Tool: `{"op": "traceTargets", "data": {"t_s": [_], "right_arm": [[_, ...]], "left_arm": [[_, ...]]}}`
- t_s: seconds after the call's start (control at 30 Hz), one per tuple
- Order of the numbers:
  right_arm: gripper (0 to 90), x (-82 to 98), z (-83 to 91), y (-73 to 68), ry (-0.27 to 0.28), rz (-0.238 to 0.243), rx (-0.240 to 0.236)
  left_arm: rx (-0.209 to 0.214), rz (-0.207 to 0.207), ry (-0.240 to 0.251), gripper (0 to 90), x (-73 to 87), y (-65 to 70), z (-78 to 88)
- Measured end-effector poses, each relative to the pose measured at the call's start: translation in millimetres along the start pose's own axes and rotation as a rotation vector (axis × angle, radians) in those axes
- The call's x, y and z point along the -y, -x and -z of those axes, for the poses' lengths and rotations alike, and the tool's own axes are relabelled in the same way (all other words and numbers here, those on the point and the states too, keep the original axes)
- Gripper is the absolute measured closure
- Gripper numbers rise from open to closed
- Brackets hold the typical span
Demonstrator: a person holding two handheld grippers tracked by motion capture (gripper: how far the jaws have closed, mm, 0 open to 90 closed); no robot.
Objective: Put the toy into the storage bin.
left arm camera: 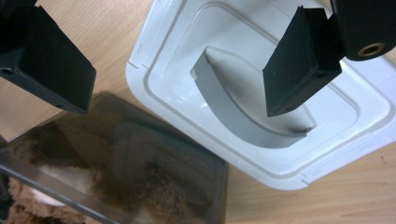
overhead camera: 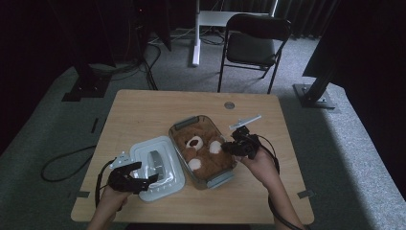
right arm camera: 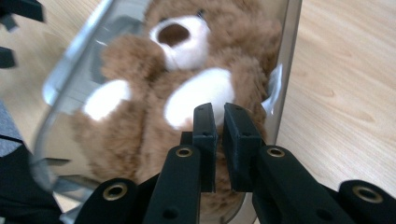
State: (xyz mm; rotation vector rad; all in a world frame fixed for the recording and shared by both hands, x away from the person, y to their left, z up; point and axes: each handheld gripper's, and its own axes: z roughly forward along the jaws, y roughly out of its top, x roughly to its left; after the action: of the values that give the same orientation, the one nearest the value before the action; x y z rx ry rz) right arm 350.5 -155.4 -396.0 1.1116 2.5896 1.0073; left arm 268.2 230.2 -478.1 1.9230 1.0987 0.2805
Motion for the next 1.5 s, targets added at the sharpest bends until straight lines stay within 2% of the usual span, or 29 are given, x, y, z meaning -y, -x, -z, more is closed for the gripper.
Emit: {"op": "traceTargets", "data": {"t_s": [0.2,0.3,0.37,0.4,0.5,0.57,0.6,0.63,0.7,0.8,0.87,0.93,1.0,1.07,1.2,1.23,1.3,1.37,1.4,1.43,1.5], "right_arm": [[83.4,-2.0,-21.6,5.2,-0.037,-0.007,0.009],[89.2,-1.8,-40.7,4.7,-0.107,-0.030,0.024],[89.8,0.3,-58.7,-0.6,-0.193,0.009,0.062],[89.8,-0.1,-60.9,-4.3,-0.201,0.028,0.086],[89.8,-2.2,-62.1,-11.1,-0.225,0.062,0.079],[89.0,-2.6,-59.4,-11.0,-0.203,0.068,0.067],[88.0,-3.1,-53.8,-10.2,-0.171,0.065,0.062],[85.8,-3.5,-45.0,-7.3,-0.133,0.043,0.035],[82.9,-3.2,-31.3,-3.8,-0.081,0.039,0.002],[74.0,-1.4,-11.4,2.4,0.001,0.007,-0.049],[66.6,0.3,-1.8,5.6,0.041,0.002,-0.049],[57.9,2.4,4.3,10.9,0.067,-0.027,-0.042],[54.0,5.5,8.0,17.6,0.089,-0.055,-0.059],[45.1,8.4,9.5,22.1,0.107,-0.081,-0.030],[30.1,13.8,8.6,28.7,0.128,-0.076,0.070],[23.0,15.7,7.8,30.7,0.140,-0.076,0.079],[14.5,19.8,5.8,35.4,0.149,-0.086,0.076],[10.8,23.9,1.8,40.4,0.143,-0.087,0.083],[10.8,26.0,-0.1,42.3,0.142,-0.099,0.111],[10.8,28.9,-1.4,44.6,0.163,-0.111,0.135],[10.8,34.9,-3.2,51.2,0.203,-0.157,0.151]], "left_arm": [[-0.015,-0.004,-0.010,10.4,1.7,-1.8,-1.7],[-0.016,0.019,-0.011,10.4,2.8,-2.5,-1.6],[-0.013,0.031,-0.011,10.5,3.4,-3.7,-1.5],[-0.014,0.038,-0.010,10.5,3.7,-4.3,-1.5],[-0.025,0.043,-0.019,10.5,4.2,-5.6,-2.6],[-0.020,0.046,-0.019,10.5,4.0,-5.4,-2.9],[-0.019,0.047,-0.019,10.5,3.7,-5.1,-2.8],[-0.019,0.046,-0.019,10.5,3.5,-5.0,-2.8],[-0.025,0.050,-0.018,10.5,2.9,-5.0,-2.8],[-0.036,0.050,-0.020,10.5,2.1,-4.5,-3.5],[-0.032,0.051,-0.020,10.5,2.2,-3.7,-3.9],[-0.031,0.048,-0.022,10.5,2.7,-2.6,-4.4],[-0.035,0.046,-0.025,10.5,3.2,-2.4,-4.8],[-0.039,0.050,-0.022,10.5,3.7,-2.7,-4.8],[-0.037,0.054,-0.013,10.5,3.6,-3.5,-3.8],[-0.034,0.054,-0.008,10.5,3.7,-3.5,-3.7],[-0.035,0.064,-0.003,10.5,3.7,-3.5,-3.8],[-0.035,0.063,-0.004,10.5,4.0,-3.9,-3.5],[-0.038,0.061,-0.006,10.5,4.4,-4.0,-3.6],[-0.043,0.061,-0.007,10.5,4.7,-3.9,-3.6],[-0.056,0.080,-0.003,10.4,5.4,-4.0,-3.5]]}}
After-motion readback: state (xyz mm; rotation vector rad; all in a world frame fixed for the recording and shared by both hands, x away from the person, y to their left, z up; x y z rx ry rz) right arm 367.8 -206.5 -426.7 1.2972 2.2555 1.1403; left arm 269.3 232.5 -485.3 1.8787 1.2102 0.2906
